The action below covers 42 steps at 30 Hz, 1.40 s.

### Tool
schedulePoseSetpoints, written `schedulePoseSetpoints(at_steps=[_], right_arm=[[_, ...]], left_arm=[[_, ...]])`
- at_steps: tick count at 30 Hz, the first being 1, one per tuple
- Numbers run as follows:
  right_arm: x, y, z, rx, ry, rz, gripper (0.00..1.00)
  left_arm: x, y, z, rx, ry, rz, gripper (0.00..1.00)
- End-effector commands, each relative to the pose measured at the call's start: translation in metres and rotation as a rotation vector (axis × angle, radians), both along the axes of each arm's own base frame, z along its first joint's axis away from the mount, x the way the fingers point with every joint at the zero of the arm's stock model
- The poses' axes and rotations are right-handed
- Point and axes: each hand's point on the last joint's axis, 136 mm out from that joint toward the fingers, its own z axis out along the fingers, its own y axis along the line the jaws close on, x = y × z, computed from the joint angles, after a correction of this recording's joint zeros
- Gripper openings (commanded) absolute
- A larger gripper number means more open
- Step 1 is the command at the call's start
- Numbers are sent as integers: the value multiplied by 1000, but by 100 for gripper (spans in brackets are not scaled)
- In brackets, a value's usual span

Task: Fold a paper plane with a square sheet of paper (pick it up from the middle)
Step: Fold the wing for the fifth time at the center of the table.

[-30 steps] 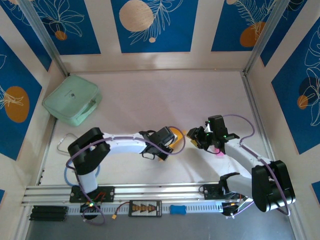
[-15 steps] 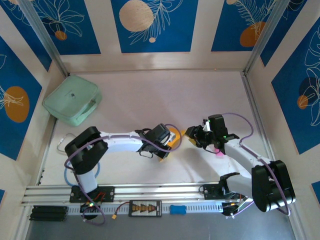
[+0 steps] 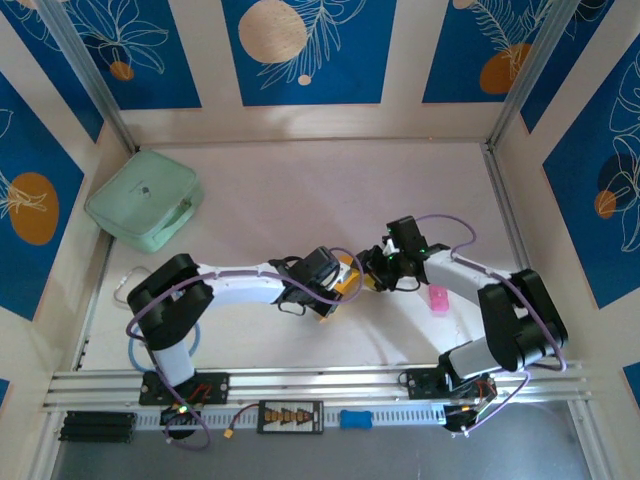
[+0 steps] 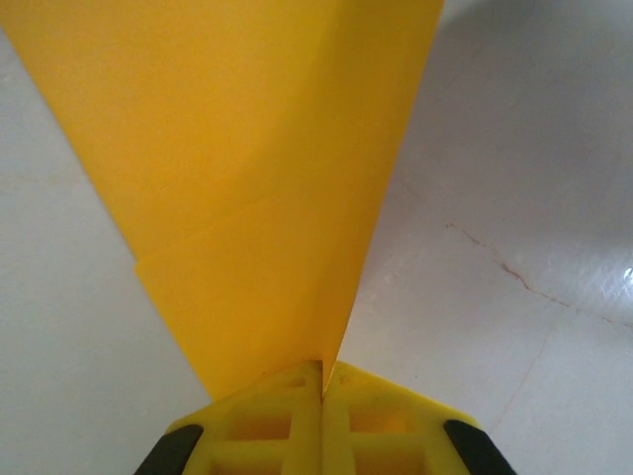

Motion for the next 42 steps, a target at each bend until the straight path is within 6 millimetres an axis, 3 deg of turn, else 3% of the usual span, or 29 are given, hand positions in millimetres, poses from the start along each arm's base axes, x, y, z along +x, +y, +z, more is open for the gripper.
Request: schedulePoseSetpoints(at_steps=[1, 9, 24, 42], right_arm=[[-5, 3, -6, -8, 57, -4, 42], [-3, 2, 3, 5, 30, -8, 23], [0, 6, 6, 48, 19, -13, 3], [1, 9, 14, 100, 0, -20, 0]], left_arm=[[4, 7, 8, 12, -37, -2, 1], [7, 11, 6, 57, -86, -20, 4], [7, 13, 4, 146, -157, -64, 12], [13, 20, 6, 245, -270, -60, 24]])
